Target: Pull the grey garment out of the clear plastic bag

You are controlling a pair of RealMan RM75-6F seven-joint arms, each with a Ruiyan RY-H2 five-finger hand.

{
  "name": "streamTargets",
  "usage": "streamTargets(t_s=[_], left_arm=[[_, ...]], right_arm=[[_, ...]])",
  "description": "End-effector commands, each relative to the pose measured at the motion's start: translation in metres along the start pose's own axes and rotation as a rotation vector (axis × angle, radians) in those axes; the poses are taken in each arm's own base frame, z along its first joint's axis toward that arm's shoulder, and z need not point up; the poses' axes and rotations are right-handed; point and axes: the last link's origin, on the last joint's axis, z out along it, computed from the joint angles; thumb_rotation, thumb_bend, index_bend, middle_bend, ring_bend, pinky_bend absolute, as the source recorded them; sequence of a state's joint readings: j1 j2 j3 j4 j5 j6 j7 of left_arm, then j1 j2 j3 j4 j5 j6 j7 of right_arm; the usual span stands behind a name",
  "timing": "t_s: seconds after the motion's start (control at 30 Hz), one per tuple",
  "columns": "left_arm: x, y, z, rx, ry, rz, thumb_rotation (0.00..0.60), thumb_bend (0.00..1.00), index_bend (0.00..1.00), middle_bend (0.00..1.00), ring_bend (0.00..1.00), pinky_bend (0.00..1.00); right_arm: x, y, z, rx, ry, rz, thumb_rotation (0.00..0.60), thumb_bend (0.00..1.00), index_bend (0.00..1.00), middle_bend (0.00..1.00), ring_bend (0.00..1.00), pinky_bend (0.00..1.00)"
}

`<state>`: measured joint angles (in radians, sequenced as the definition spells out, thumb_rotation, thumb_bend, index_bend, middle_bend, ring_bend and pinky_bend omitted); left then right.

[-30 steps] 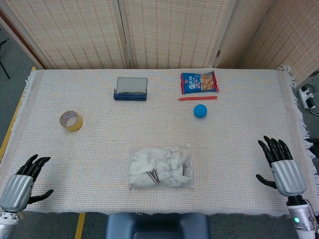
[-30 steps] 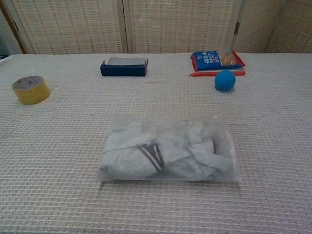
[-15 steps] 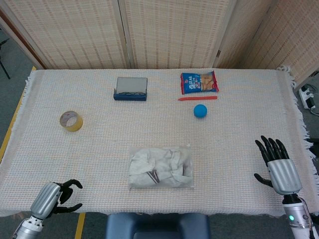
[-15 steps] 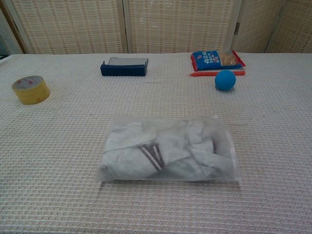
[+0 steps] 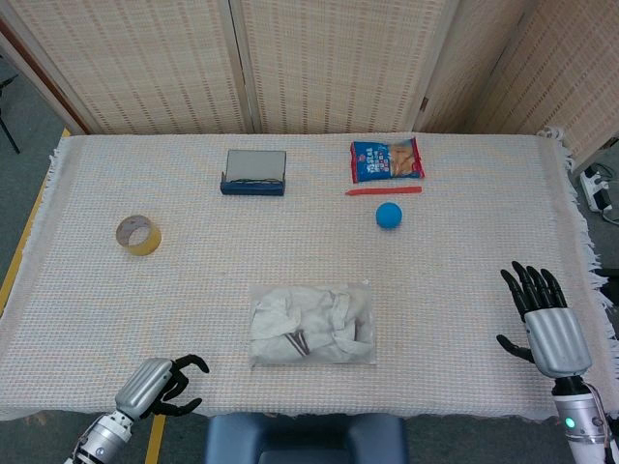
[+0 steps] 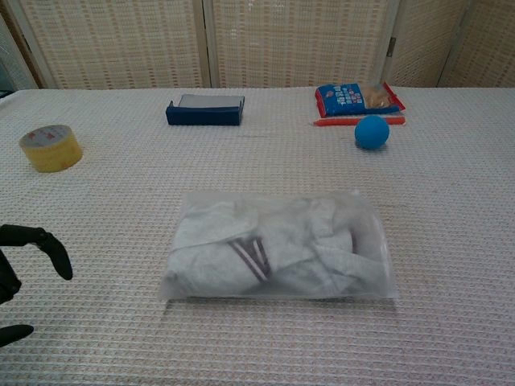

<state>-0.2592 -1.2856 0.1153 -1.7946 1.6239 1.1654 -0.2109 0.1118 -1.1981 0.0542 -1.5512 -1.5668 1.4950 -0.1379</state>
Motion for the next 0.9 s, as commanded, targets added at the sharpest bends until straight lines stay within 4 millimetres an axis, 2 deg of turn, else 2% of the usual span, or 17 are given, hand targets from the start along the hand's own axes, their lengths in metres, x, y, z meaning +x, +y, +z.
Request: streamTargets(t_s=[0.03, 0.37, 0.73, 0.9], left_arm=[[-0.002, -0.001, 0.011, 0.011, 0.007, -0.012, 0.600, 0.30, 0.43, 1.00, 1.00, 1.00], [-0.016, -0.003, 0.035, 0.045, 0.003, -0.066, 0.600, 0.35, 0.51, 1.00, 1.00, 1.00], [-0.037, 0.017, 0.058, 0.014, -0.028, -0.105, 0.600, 0.34, 0.51, 1.00, 1.00, 1.00], [-0.046, 0.021, 0.078, 0.022, -0.041, -0.124, 0.600, 0.33, 0.51, 1.00, 1.00, 1.00]], right_arm=[[-0.001, 0.001, 0.000, -0.003, -0.001, -0.005, 0.600, 0.06, 0.00, 0.00, 0.00, 0.00], [-0.004, 0.000, 0.002, -0.010, 0.002, -0.030, 0.600, 0.06, 0.00, 0.00, 0.00, 0.00], [-0.005, 0.001, 0.005, -0.022, 0.001, -0.039, 0.600, 0.06, 0.00, 0.00, 0.00, 0.00], [-0.002, 0.005, 0.006, -0.042, 0.011, -0.037, 0.600, 0.06, 0.00, 0.00, 0.00, 0.00]])
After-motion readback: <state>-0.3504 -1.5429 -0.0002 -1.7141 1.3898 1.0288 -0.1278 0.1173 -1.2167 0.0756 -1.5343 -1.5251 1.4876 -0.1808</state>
